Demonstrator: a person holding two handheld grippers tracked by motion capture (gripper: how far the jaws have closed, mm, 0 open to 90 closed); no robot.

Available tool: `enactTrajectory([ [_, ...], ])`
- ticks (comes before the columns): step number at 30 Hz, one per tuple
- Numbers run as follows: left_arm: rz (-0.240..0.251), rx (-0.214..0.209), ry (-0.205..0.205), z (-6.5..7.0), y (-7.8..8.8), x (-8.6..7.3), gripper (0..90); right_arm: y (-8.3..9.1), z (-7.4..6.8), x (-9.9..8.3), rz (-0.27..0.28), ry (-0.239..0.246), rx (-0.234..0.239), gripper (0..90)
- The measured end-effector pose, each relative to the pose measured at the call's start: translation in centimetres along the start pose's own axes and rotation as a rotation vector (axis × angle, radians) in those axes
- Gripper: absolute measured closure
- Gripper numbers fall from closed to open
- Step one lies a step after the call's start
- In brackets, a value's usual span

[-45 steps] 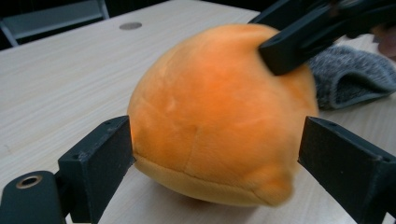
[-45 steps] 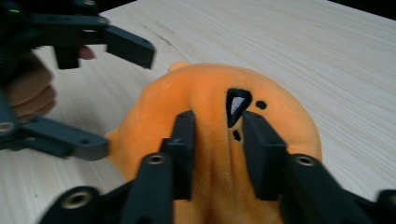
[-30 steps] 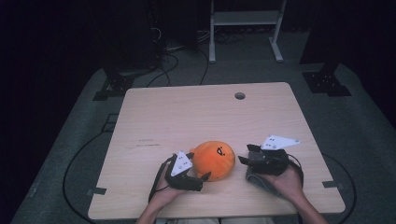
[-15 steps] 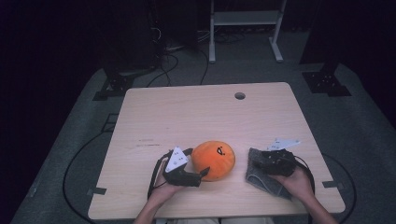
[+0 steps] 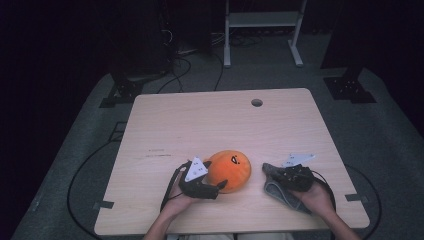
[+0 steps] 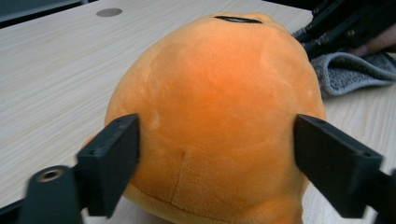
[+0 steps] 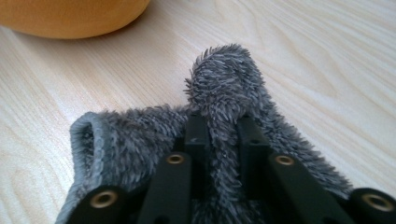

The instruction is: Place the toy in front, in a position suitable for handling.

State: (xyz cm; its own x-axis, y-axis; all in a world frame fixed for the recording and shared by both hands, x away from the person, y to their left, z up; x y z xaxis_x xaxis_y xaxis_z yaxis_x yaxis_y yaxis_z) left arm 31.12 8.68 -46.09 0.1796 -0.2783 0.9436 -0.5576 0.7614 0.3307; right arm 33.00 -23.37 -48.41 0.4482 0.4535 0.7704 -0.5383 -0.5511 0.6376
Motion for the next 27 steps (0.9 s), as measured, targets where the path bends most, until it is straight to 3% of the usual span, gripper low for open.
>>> enactTrajectory([
  [3, -0.010, -0.014, -0.016, -0.2, -0.1, 0.0, 22.1, 0.5, 0.2, 0.0, 0.010, -0.017, -0.007, 79.4],
  [6, -0.008, -0.030, -0.008, -0.4, -0.3, 0.0, 24.4, 1.7, -0.1, 0.6, 0.086, -0.026, 0.029, 79.3],
  [9, -0.003, -0.036, -0.008, -0.5, -0.4, 0.0, 25.3, 3.3, -1.5, 2.0, 0.203, 0.019, 0.092, 79.3],
  [11, 0.002, -0.049, -0.019, -0.4, -0.5, 0.0, 26.5, 4.0, -3.0, 3.3, 0.257, 0.078, 0.135, 79.2],
  [13, 0.005, -0.047, -0.005, -0.4, -0.6, 0.0, 26.8, 4.1, -4.2, 4.3, 0.287, 0.105, 0.175, 79.2],
  [15, -0.001, -0.044, -0.009, -0.3, -0.6, 0.1, 27.0, 3.2, -5.7, 5.4, 0.303, 0.156, 0.201, 79.1],
  [17, -0.002, -0.040, -0.012, -0.2, -0.6, 0.1, 27.1, 2.4, -6.5, 5.9, 0.308, 0.174, 0.212, 79.1],
  [21, -0.014, -0.035, -0.004, -0.3, -0.5, -0.1, 27.5, 0.5, -7.4, 6.0, 0.299, 0.229, 0.167, 78.8],
  [24, -0.009, -0.039, -0.001, -0.2, -0.5, -0.2, 27.9, 0.3, -6.1, 5.1, 0.278, 0.176, 0.167, 79.3],
  [27, -0.005, -0.047, 0.012, -0.3, -0.3, -0.3, 27.9, 0.7, -4.9, 4.2, 0.235, 0.165, 0.088, 79.4],
])
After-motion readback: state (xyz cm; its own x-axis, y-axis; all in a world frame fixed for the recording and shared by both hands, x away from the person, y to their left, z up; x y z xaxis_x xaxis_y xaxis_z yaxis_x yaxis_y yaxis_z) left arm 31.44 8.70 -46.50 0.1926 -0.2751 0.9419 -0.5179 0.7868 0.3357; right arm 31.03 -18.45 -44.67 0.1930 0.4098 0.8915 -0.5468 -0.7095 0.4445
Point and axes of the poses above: each handheld gripper's, and its own axes: y roughly backward along the jaws, x roughly out of its top, z roughly to its right, the point moved 2 cm from there along -y, roughly forward along the jaws, and after that the axes turned 8 degrees about z, right-handed, at the moved point
